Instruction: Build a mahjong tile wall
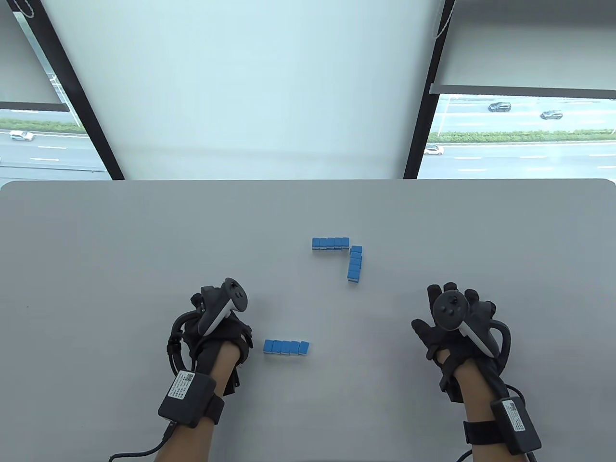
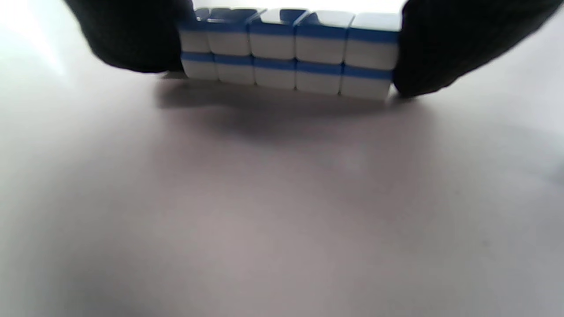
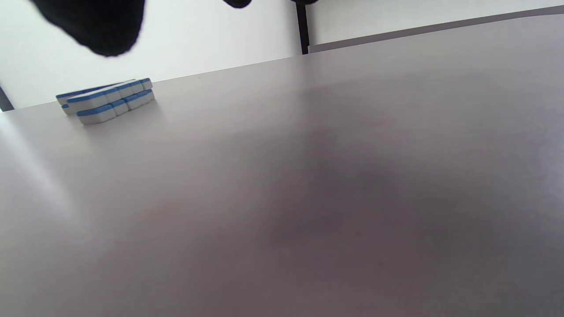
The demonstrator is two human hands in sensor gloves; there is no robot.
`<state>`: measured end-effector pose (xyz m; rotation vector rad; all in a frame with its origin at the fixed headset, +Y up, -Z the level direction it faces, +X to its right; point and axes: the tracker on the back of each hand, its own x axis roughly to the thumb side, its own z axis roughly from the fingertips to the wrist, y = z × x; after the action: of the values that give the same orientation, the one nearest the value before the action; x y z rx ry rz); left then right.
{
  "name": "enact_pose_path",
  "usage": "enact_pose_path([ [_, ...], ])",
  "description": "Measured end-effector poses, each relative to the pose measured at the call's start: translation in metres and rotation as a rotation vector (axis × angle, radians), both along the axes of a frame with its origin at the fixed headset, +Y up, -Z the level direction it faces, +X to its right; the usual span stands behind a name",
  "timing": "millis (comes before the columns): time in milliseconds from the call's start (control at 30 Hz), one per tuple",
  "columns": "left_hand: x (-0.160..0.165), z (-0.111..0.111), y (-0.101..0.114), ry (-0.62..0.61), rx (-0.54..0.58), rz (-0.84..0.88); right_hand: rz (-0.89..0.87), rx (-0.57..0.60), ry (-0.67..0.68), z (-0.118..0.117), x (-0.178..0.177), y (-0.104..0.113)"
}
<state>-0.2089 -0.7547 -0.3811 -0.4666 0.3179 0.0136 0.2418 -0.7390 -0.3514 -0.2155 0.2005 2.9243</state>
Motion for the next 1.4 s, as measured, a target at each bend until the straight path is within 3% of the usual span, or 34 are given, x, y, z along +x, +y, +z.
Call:
enact_pose_path([
  [333,-0.002,-0.008,0.001,-0.135,-0.014,-0.030,0.007,0.003,-0.008,0.000,0.002,0.000],
  [467,0.000,-0.025,0.002,-0.145,-0.028,-0.022,0.018,0.003,-0.009,0.000,0.002,0.000],
  [600,0.008,-0.049,0.001,-0.151,0.049,-0.013,0.024,-0.002,-0.010,0.001,0.002,0.000],
  [767,0.020,-0.083,0.004,-0.129,-0.004,-0.022,0.022,-0.006,-0.017,0.001,0.003,-0.001],
  [1033,0.077,-0.112,0.005,-0.136,-0.004,-0.010,0.005,-0.003,-0.023,0.002,0.006,0.001],
  [1400,0.174,-0.093,0.004,-0.308,0.010,-0.014,-0.020,0.002,-0.008,0.001,0.005,0.001],
])
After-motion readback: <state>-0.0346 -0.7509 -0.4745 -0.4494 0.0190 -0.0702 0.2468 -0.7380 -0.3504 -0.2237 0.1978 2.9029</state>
